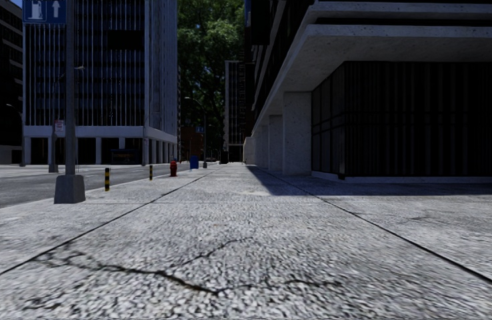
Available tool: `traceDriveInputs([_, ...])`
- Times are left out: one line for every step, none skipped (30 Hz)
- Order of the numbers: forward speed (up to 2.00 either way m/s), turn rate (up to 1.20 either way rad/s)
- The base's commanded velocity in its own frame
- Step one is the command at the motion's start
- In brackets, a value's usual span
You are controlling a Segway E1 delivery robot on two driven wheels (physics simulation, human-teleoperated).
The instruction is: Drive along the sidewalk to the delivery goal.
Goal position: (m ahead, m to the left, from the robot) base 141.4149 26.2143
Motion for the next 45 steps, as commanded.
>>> traceDriveInputs([2.00, 0.00])
traceDriveInputs([2.00, 0.00])
traceDriveInputs([2.00, 0.00])
traceDriveInputs([2.00, 0.00])
traceDriveInputs([2.00, 0.00])
traceDriveInputs([2.00, 0.00])
traceDriveInputs([2.00, 0.00])
traceDriveInputs([2.00, 0.00])
traceDriveInputs([2.00, 0.00])
traceDriveInputs([2.00, 0.00])
traceDriveInputs([2.00, 0.00])
traceDriveInputs([2.00, 0.00])
traceDriveInputs([2.00, 0.00])
traceDriveInputs([2.00, 0.00])
traceDriveInputs([2.00, 0.00])
traceDriveInputs([2.00, 0.00])
traceDriveInputs([2.00, 0.00])
traceDriveInputs([2.00, 0.00])
traceDriveInputs([2.00, 0.00])
traceDriveInputs([2.00, 0.00])
traceDriveInputs([2.00, 0.00])
traceDriveInputs([2.00, 0.00])
traceDriveInputs([2.00, 0.00])
traceDriveInputs([2.00, 0.00])
traceDriveInputs([2.00, 0.00])
traceDriveInputs([2.00, 0.00])
traceDriveInputs([2.00, 0.00])
traceDriveInputs([2.00, 0.00])
traceDriveInputs([2.00, 0.00])
traceDriveInputs([2.00, 0.00])
traceDriveInputs([2.00, 0.00])
traceDriveInputs([2.00, 0.00])
traceDriveInputs([2.00, 0.00])
traceDriveInputs([2.00, 0.00])
traceDriveInputs([2.00, 0.00])
traceDriveInputs([2.00, 0.00])
traceDriveInputs([2.00, 0.00])
traceDriveInputs([2.00, 0.00])
traceDriveInputs([2.00, 0.00])
traceDriveInputs([2.00, 0.00])
traceDriveInputs([2.00, 0.00])
traceDriveInputs([2.00, 0.00])
traceDriveInputs([2.00, 0.00])
traceDriveInputs([2.00, 0.00])
traceDriveInputs([2.00, 0.00])
